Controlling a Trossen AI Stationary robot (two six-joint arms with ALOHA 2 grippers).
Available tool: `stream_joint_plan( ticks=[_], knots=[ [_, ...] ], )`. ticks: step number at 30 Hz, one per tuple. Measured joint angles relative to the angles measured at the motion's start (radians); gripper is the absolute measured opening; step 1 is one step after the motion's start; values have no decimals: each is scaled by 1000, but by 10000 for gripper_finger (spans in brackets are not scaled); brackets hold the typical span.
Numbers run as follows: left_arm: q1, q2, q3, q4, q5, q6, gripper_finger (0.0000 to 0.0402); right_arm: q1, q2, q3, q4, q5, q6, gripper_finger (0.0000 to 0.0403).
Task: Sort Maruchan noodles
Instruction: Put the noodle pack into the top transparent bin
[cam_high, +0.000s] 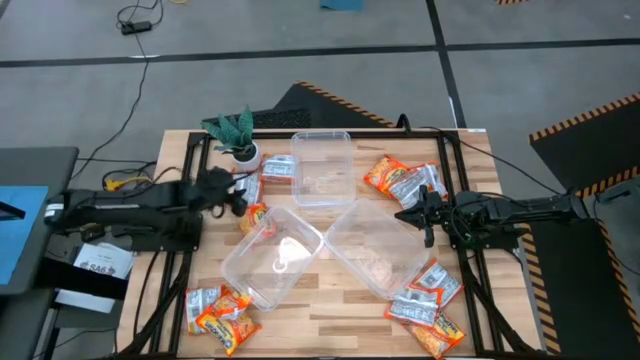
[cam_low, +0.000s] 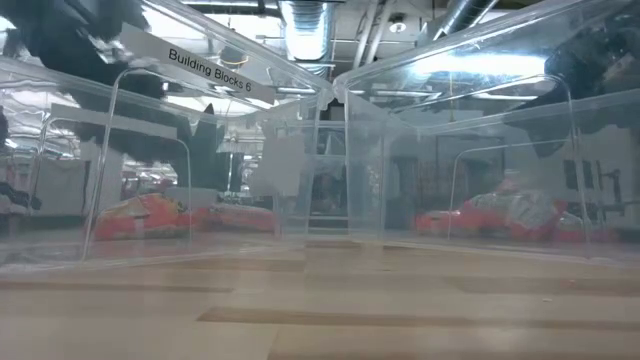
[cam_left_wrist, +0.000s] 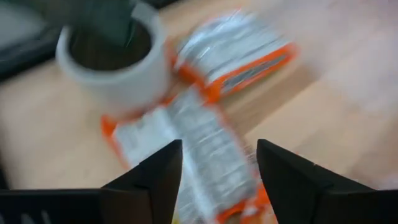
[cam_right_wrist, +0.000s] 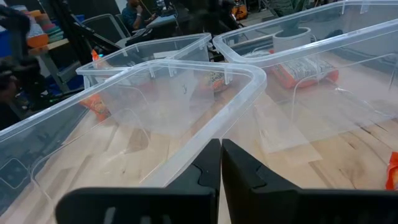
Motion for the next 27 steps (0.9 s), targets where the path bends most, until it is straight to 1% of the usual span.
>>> stream_joint_plan(
  ticks=[2, 6, 10, 13, 17, 24, 27],
  knots=[
    [79, 75, 0, 8, 50, -22, 198, 0, 0, 0, 0, 0, 0, 38],
    [214, 192, 0, 65, 148, -8, 199, 0, 0, 0, 0, 0, 0, 38],
    [294, 271, 0, 156, 171, 19, 199, 0, 0, 0, 0, 0, 0, 38],
    [318, 317, 0, 195, 180, 22, 199, 0, 0, 0, 0, 0, 0, 38],
    [327, 374, 0, 193, 184, 13, 199, 0, 0, 0, 0, 0, 0, 38],
    [313, 462, 0, 220, 182, 1, 198, 0, 0, 0, 0, 0, 0, 38],
    [302, 482, 0, 215, 176, 3, 179, 0, 0, 0, 0, 0, 0, 38]
  ],
)
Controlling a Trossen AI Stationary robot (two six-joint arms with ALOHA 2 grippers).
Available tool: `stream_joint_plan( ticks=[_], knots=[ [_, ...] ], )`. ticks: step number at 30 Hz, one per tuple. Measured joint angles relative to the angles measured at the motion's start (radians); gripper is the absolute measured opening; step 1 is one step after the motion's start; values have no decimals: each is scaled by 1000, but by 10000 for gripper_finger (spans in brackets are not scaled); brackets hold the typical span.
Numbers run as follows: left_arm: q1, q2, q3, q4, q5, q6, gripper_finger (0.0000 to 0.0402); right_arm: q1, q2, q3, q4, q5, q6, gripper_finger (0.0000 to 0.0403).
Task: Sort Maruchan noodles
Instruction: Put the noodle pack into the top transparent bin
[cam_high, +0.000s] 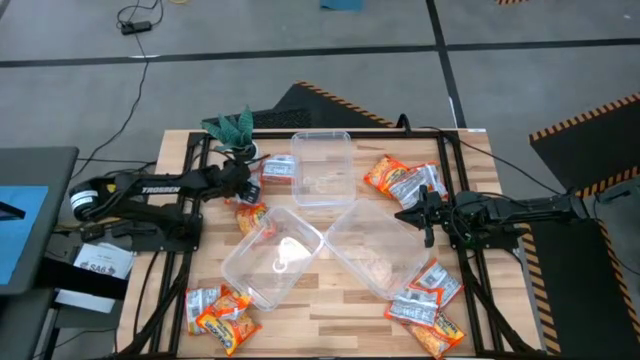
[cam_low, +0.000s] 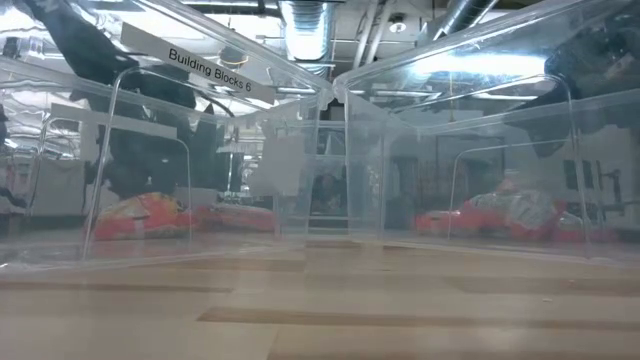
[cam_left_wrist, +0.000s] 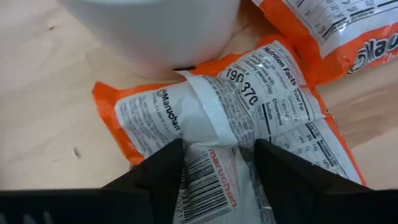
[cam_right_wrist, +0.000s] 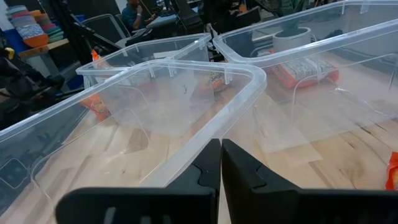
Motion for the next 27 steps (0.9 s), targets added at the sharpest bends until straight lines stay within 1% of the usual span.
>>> stream_joint_plan(
  ticks=[2, 3, 6, 7, 8, 14, 21, 27],
  knots=[
    [-9, 3, 0, -2, -2, 13, 148, 0, 0, 0, 0, 0, 0, 38],
    [-15, 2, 0, -3, -2, 18, 125, 0, 0, 0, 0, 0, 0, 38],
    [-26, -18, 0, -4, 0, 47, 42, 0, 0, 0, 0, 0, 0, 38],
    [-31, -27, 0, -5, 1, 51, 22, 0, 0, 0, 0, 0, 0, 38],
    [-36, -39, 0, -10, 3, 55, 14, 0, 0, 0, 0, 0, 0, 38],
    [-77, -153, -3, -67, 11, 68, 3, 0, 0, 0, 0, 0, 0, 38],
    [-136, -336, -3, -96, -15, 67, 1, 0, 0, 0, 0, 0, 0, 38],
    [-177, -503, -3, -95, -17, 79, 1, 0, 0, 0, 0, 0, 0, 38]
  ],
)
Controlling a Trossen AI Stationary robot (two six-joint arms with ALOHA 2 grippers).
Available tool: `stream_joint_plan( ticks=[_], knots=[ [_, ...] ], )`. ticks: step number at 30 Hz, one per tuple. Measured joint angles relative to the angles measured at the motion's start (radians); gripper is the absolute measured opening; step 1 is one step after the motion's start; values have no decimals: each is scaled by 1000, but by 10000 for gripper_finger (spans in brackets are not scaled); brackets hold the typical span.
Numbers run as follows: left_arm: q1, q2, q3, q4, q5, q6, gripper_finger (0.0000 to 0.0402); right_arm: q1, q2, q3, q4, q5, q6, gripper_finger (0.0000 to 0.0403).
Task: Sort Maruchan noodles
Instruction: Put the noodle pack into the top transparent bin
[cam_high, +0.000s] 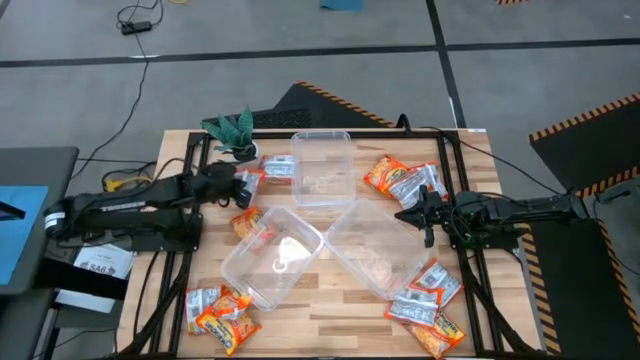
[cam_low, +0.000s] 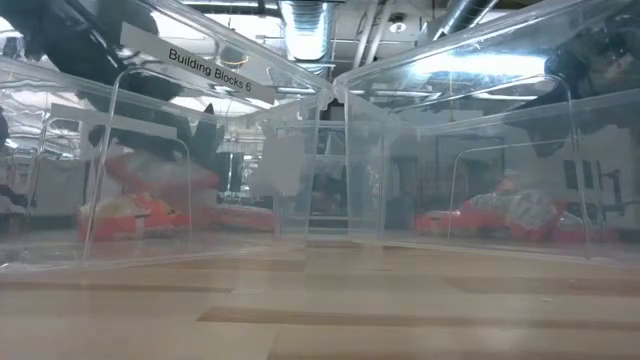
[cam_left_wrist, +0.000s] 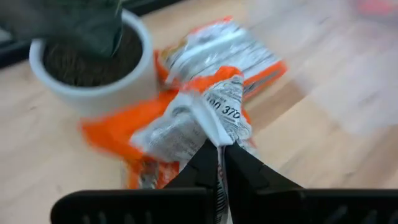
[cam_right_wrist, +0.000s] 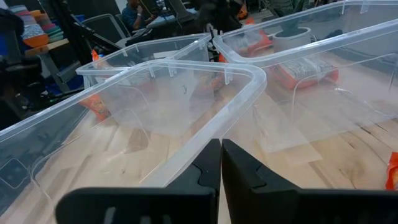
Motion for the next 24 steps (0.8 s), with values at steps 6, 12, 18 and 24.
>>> stream_joint_plan(
  ticks=[6, 12, 18, 24],
  knots=[
    [-56, -127, 0, 14, 1, 3, 0, 0, 0, 0, 0, 0, 0, 38],
    [-129, -171, 0, 154, 63, 36, 0, 0, 0, 0, 0, 0, 0, 38],
    [-194, -129, 1, 374, 77, 132, 0, 0, 0, 0, 0, 0, 0, 38],
    [-192, -8, 106, 443, 56, 243, 0, 0, 0, 0, 0, 0, 0, 38]
  ],
)
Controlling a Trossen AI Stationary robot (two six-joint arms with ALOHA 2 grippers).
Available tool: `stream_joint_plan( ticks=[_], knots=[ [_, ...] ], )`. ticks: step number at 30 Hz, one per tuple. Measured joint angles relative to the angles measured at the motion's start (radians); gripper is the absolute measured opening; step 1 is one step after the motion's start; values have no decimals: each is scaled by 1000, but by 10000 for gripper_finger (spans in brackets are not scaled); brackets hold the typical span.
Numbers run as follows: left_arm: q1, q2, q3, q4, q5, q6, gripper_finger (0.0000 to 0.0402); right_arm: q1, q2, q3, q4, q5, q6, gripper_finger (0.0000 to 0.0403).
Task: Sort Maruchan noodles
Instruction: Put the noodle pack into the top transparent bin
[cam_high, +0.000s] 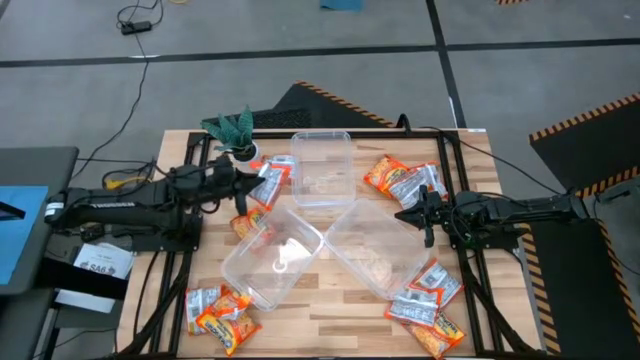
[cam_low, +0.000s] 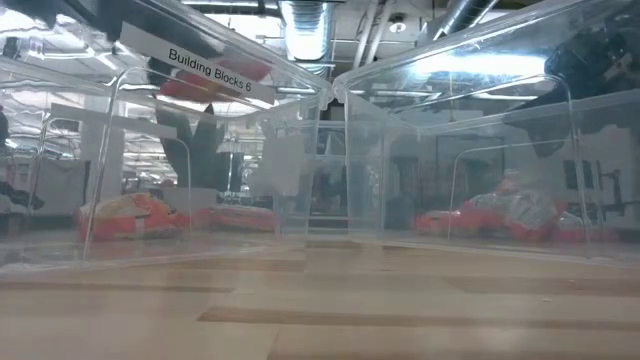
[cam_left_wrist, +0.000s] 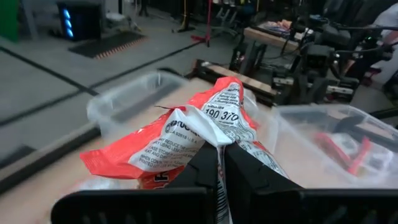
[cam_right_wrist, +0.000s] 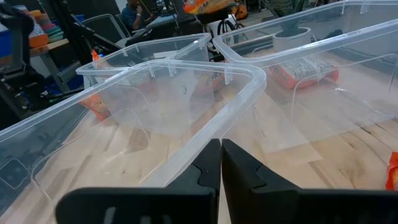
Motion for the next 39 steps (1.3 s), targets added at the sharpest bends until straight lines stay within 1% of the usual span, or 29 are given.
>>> stream_joint_plan(
  ticks=[5, 9, 13, 15, 18, 21, 24, 29, 39],
  knots=[
    [33, 172, 160, 10, 0, 131, 0, 0, 0, 0, 0, 0, 0, 38],
    [82, 335, 264, 59, 84, 234, 0, 0, 0, 0, 0, 0, 0, 38],
    [126, 500, 286, 249, 220, 333, 0, 0, 0, 0, 0, 0, 0, 38],
    [144, 581, 286, 336, 268, 359, 0, 0, 0, 0, 0, 0, 0, 38],
    [165, 681, 286, 420, 284, 375, 0, 0, 0, 0, 0, 0, 0, 38],
    [178, 756, 286, 502, 281, 354, 8, 0, 0, 0, 0, 0, 0, 38],
    [190, 803, 286, 553, 282, 321, 21, 0, 0, 0, 0, 0, 0, 38],
    [206, 836, 303, 557, 283, 282, 53, 0, 0, 0, 0, 0, 0, 38],
    [208, 835, 356, 490, 297, 282, 172, 0, 0, 0, 0, 0, 0, 38]
  ],
)
